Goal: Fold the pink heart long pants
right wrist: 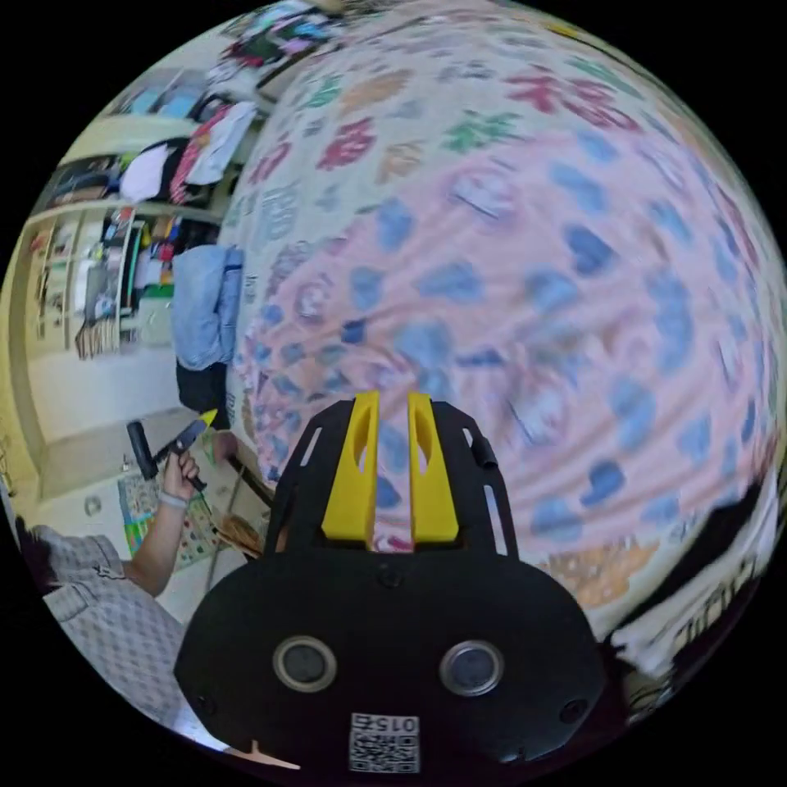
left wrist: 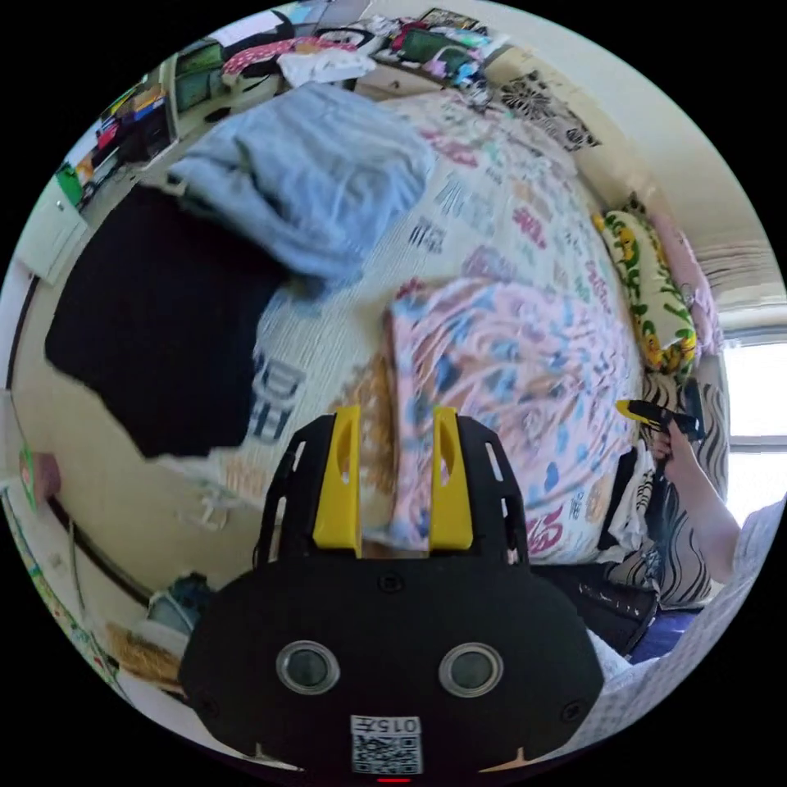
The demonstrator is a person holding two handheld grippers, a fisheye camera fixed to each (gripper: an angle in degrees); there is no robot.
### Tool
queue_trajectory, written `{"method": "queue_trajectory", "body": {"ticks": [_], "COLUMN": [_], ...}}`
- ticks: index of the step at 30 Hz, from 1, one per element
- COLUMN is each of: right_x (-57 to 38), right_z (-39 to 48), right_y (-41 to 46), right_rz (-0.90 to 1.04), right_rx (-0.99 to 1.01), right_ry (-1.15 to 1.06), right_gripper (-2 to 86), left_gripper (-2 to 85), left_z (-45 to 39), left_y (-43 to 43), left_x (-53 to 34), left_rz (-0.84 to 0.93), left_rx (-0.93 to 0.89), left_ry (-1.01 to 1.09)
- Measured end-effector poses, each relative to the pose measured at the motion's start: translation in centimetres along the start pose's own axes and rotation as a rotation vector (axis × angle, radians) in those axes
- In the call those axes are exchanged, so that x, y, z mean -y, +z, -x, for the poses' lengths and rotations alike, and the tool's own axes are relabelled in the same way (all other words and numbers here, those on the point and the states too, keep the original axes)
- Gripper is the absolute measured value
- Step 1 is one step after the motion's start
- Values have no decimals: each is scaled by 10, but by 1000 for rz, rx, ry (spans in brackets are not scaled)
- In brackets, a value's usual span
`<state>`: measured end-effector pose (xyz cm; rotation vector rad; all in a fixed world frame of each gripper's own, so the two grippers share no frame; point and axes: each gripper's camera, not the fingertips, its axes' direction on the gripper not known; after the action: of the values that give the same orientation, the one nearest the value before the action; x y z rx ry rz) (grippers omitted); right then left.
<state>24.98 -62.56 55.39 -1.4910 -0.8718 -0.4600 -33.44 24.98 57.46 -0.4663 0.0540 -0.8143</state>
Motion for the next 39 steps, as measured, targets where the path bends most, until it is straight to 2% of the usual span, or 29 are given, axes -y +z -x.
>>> {"method": "queue_trajectory", "body": {"ticks": [4,8,11,13,16,20,24,28,30,35,39], "right_x": [67,97,101,101,96,90,81,48,28,-63,-139], "right_z": [80,156,183,188,195,206,214,206,190,115,55], "right_y": [25,63,90,96,90,60,62,23,-6,-104,-151], "right_rz": [39,177,323,349,365,215,322,232,133,-108,-173], "right_rx": [66,-46,-177,-244,-254,-193,-302,-261,-259,-111,-37], "right_ry": [-215,-442,-476,-419,-413,-352,-387,-399,-367,-187,6], "right_gripper": [63,67,50,6,-5,-4,6,38,25,-2,-4], "left_gripper": [130,120,80,62,56,54,63,85,99,98,98], "left_z": [-1,0,7,16,31,46,57,68,75,103,125], "left_y": [40,67,73,72,67,68,87,91,87,66,67], "left_x": [54,71,72,73,74,75,71,63,54,9,-45], "left_rz": [42,130,143,126,79,38,83,93,79,44,113], "left_rx": [-10,92,123,87,47,21,51,52,46,11,-113], "left_ry": [63,131,168,164,124,79,66,49,29,-66,-191]}}
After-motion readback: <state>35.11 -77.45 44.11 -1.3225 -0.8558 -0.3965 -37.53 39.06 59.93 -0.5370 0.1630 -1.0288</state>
